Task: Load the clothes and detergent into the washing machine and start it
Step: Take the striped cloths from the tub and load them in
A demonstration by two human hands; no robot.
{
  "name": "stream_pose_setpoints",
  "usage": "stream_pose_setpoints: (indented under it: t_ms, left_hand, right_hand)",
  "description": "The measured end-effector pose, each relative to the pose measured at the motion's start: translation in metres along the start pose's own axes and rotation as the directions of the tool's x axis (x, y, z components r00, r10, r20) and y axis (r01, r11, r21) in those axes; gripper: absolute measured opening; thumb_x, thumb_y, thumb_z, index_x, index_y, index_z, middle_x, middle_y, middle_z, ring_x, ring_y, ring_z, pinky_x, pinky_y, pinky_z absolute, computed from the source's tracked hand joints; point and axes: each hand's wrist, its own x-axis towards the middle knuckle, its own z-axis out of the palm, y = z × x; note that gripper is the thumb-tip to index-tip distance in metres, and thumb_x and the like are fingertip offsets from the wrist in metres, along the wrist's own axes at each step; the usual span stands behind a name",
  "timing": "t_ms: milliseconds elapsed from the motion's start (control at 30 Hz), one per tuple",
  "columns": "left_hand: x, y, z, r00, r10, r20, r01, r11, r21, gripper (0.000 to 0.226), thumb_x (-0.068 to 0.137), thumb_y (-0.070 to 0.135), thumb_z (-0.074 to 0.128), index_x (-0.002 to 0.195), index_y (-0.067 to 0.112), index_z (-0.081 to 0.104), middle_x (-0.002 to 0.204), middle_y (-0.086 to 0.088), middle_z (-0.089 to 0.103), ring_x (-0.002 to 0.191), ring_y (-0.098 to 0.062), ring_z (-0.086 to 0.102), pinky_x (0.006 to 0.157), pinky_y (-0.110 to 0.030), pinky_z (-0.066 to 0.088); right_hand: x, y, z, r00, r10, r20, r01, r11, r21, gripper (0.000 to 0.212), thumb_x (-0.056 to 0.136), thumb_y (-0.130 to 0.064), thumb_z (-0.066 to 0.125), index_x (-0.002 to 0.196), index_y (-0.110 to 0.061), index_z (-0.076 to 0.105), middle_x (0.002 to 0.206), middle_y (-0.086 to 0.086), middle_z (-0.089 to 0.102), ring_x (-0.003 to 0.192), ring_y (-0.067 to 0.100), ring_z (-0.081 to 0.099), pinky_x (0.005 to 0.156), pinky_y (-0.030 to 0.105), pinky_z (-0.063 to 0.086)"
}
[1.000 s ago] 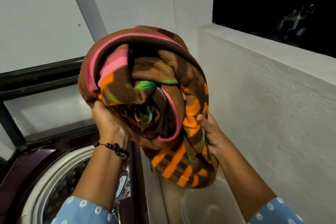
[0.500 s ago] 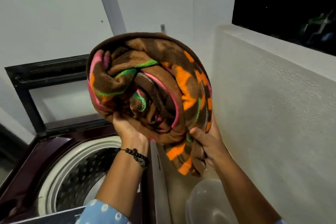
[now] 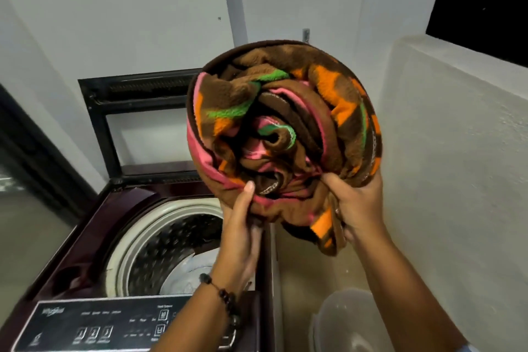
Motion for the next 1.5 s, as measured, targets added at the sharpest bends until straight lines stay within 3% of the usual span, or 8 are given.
stream_pose_setpoints:
  t_ms: [367, 500, 667, 800, 967, 1100, 1333, 1500]
  left_hand:
    - [0.040, 0.138, -0.164, 0.999, 0.006, 0.039, -0.019, 0.934, 0.357, 0.115, 0.044, 0.075, 0.080, 0.144, 0.047, 0.031, 0.147, -0.003, 0.049, 0.136, -0.033, 0.042, 0.103, -0.071, 0.032]
    - [0.047, 0.138, -0.191, 0.986, -0.113, 0.119, 0.061, 0.925, 0.376, 0.106, 0.053, 0.052, 0.089, 0.144, 0.030, 0.039, 0.137, -0.006, 0.059, 0.118, -0.026, 0.061, 0.092, -0.048, 0.054]
    - [0.059, 0.104, -0.247, 0.966, -0.204, -0.161, 0.250, 0.898, 0.362, 0.046, 0.079, 0.020, 0.072, 0.123, 0.027, 0.059, 0.107, -0.006, 0.075, 0.084, -0.021, 0.074, 0.054, -0.029, 0.058]
    - [0.068, 0.083, -0.299, 0.920, -0.220, -0.326, 0.342, 0.856, 0.388, 0.077, 0.065, 0.030, 0.082, 0.128, 0.029, 0.039, 0.116, -0.005, 0.065, 0.099, -0.025, 0.067, 0.071, -0.036, 0.057]
    - [0.092, 0.044, -0.375, 0.912, -0.240, -0.333, 0.409, 0.606, 0.682, 0.096, 0.051, 0.053, 0.085, 0.138, 0.049, 0.042, 0.139, 0.000, 0.053, 0.122, -0.019, 0.056, 0.100, -0.045, 0.050]
    - [0.090, 0.061, -0.361, 0.909, -0.240, -0.340, 0.416, 0.531, 0.738, 0.108, 0.046, 0.064, 0.077, 0.145, 0.041, 0.038, 0.149, 0.003, 0.029, 0.131, -0.019, 0.042, 0.110, -0.043, 0.041]
    - [0.125, 0.039, -0.374, 0.854, -0.383, -0.351, 0.471, 0.286, 0.834, 0.039, 0.084, 0.029, 0.065, 0.122, 0.020, 0.062, 0.141, -0.006, 0.036, 0.119, -0.022, 0.051, 0.092, -0.034, 0.053]
    - [0.160, 0.022, -0.405, 0.780, -0.572, -0.253, 0.334, 0.040, 0.942, 0.096, 0.050, 0.070, 0.047, 0.133, 0.023, 0.054, 0.137, -0.002, 0.050, 0.125, -0.021, 0.051, 0.107, -0.035, 0.041]
  right_hand:
    - [-0.001, 0.050, 0.061, 0.968, 0.189, 0.167, -0.199, 0.979, 0.042, 0.050, 0.073, 0.006, 0.072, 0.121, -0.005, 0.062, 0.104, 0.008, 0.074, 0.096, 0.029, 0.070, 0.078, 0.041, 0.057]
    - [-0.019, 0.080, 0.103, 0.910, 0.308, 0.278, -0.318, 0.948, -0.011, 0.058, 0.057, -0.009, 0.085, 0.111, -0.013, 0.066, 0.101, 0.005, 0.075, 0.092, 0.025, 0.072, 0.073, 0.038, 0.058]
    - [-0.046, 0.143, 0.141, 0.841, 0.457, 0.290, -0.425, 0.889, -0.170, 0.057, 0.076, 0.012, 0.069, 0.124, -0.017, 0.059, 0.108, 0.008, 0.073, 0.096, 0.025, 0.070, 0.083, 0.042, 0.058]
    - [-0.064, 0.192, 0.157, 0.724, 0.656, 0.213, -0.539, 0.732, -0.417, 0.080, 0.071, -0.023, 0.083, 0.135, -0.032, 0.035, 0.125, 0.002, 0.059, 0.104, 0.020, 0.063, 0.085, 0.041, 0.055]
    - [-0.071, 0.230, 0.179, 0.574, 0.799, 0.177, -0.626, 0.568, -0.535, 0.096, 0.058, -0.052, 0.080, 0.140, -0.031, 0.035, 0.135, 0.004, 0.052, 0.114, 0.024, 0.059, 0.096, 0.047, 0.052]
    - [-0.080, 0.246, 0.187, 0.525, 0.843, 0.116, -0.715, 0.511, -0.478, 0.062, 0.074, -0.045, 0.076, 0.127, -0.031, 0.047, 0.122, 0.004, 0.062, 0.103, 0.025, 0.066, 0.091, 0.047, 0.054]
    - [-0.090, 0.333, 0.196, 0.353, 0.935, 0.027, -0.850, 0.333, -0.408, 0.067, 0.077, -0.058, 0.058, 0.128, -0.015, 0.057, 0.105, 0.014, 0.073, 0.090, 0.031, 0.070, 0.064, 0.032, 0.055]
    - [-0.096, 0.370, 0.228, 0.339, 0.931, 0.138, -0.833, 0.365, -0.415, 0.036, 0.098, -0.029, 0.043, 0.131, -0.032, 0.056, 0.107, 0.011, 0.072, 0.091, 0.026, 0.065, 0.068, 0.030, 0.048]
